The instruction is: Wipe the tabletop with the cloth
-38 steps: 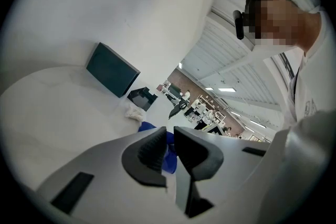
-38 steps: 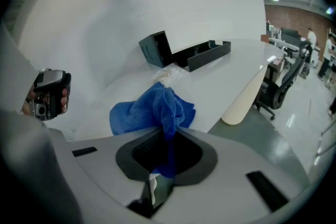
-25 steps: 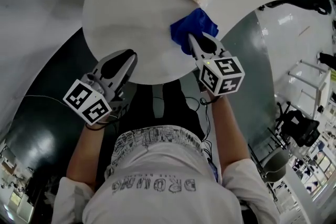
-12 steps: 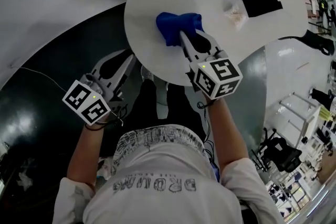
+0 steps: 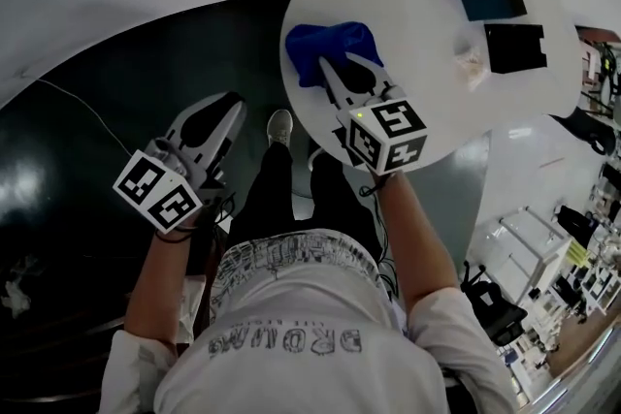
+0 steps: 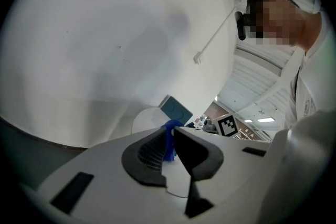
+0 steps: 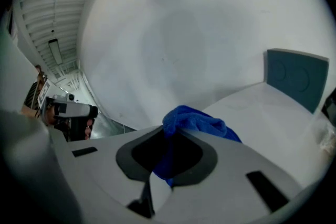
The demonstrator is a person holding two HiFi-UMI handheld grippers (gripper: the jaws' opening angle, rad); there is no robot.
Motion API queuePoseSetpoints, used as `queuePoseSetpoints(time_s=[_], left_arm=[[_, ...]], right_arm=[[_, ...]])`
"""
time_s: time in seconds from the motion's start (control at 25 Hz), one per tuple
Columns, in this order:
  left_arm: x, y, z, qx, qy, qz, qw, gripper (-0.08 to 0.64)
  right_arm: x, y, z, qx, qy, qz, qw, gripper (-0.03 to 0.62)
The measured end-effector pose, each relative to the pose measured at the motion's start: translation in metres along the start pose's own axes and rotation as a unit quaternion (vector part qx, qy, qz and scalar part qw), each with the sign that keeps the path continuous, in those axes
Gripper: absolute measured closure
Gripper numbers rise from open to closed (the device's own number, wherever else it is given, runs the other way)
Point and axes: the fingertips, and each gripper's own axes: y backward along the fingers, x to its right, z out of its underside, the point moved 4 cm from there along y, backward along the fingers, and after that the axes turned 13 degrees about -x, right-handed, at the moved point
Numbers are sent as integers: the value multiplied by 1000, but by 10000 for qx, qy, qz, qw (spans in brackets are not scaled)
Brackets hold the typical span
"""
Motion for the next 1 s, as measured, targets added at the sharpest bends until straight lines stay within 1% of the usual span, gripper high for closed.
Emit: queuePoseSetpoints(time_s=[0.24, 0.48, 0.64, 0.76, 0.88, 1.0], left_arm=[[-19, 6, 5, 55, 178, -175, 9997, 500], [-30, 4, 4, -2, 277, -221, 9994, 500], [-27, -9, 1, -95, 238, -133, 9996, 500], [-22, -21, -1, -190, 180, -48, 9996, 500], [-11, -35, -2, -320, 94, 73, 9994, 500], [3, -54, -1, -479, -15, 241, 9986, 500]], right_arm=[[21, -42, 22, -607, -78, 153, 9980, 549], [29, -62, 32, -979, 40, 243, 9949, 549], [33, -63, 36, -1051, 20, 216, 9942, 549], [41, -57, 46, -1174, -45, 282, 9927, 549], [55, -43, 68, -1297, -286, 366, 9905, 549], [67, -26, 85, -1291, -501, 426, 9895, 549]])
